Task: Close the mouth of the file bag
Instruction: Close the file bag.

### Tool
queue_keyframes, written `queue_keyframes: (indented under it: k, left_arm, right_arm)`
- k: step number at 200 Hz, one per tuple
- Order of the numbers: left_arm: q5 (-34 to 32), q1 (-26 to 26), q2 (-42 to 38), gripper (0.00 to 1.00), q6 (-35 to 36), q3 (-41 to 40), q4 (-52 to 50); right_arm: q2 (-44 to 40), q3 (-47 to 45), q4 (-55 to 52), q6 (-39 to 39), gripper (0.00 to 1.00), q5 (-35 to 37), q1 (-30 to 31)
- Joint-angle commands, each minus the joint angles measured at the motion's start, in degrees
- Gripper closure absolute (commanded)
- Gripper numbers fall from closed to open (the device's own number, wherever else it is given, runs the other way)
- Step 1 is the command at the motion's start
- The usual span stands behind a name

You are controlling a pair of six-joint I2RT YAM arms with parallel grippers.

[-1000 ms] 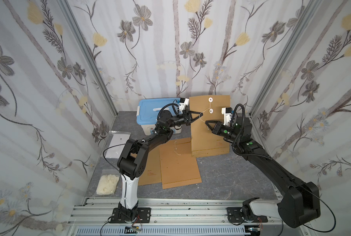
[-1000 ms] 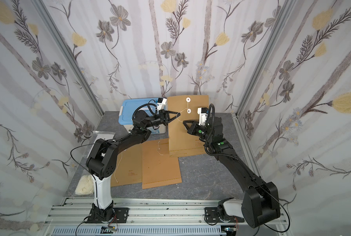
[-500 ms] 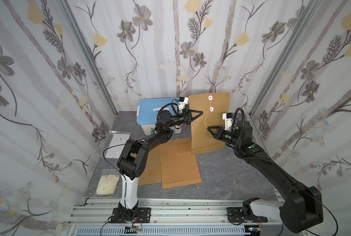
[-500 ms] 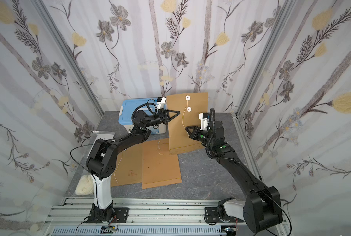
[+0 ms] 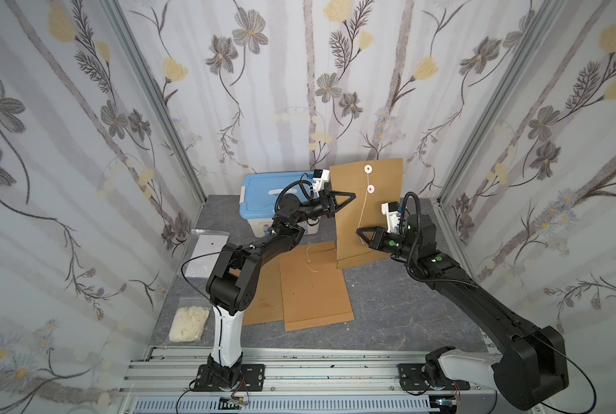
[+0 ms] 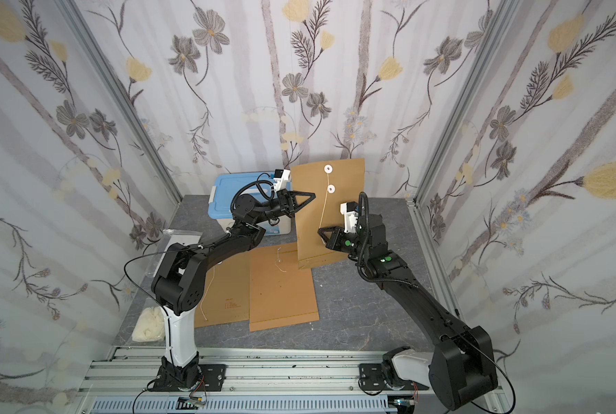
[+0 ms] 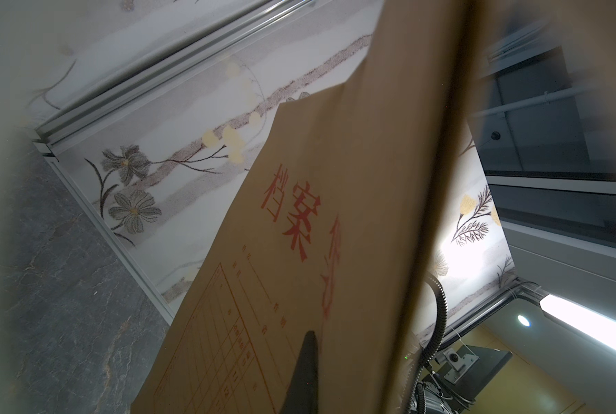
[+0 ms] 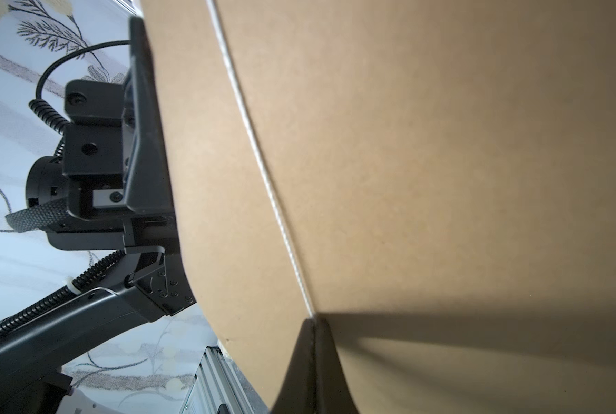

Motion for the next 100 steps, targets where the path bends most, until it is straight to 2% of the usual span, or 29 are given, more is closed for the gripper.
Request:
queue_keyframes:
  k: [1, 53, 100]
  left_arm:
    - [-0.1, 0.0, 0.3, 1.00, -2.9, 0.5, 4.6]
    - [0.2, 0.0, -0.1, 1.00, -3.8, 0.5, 5.3]
    - [2.0, 0.0, -2.2, 1.00, -1.3, -0.5, 2.5]
  right_arm:
    - [0.4, 0.0, 0.5, -0.2, 1.00, 0.7, 0.8]
    - [-1.5, -3.9, -0.4, -1.1, 1.00, 1.9, 0.5]
    - [-6.2, -7.5, -1.7, -0.4, 1.00, 0.9, -7.1]
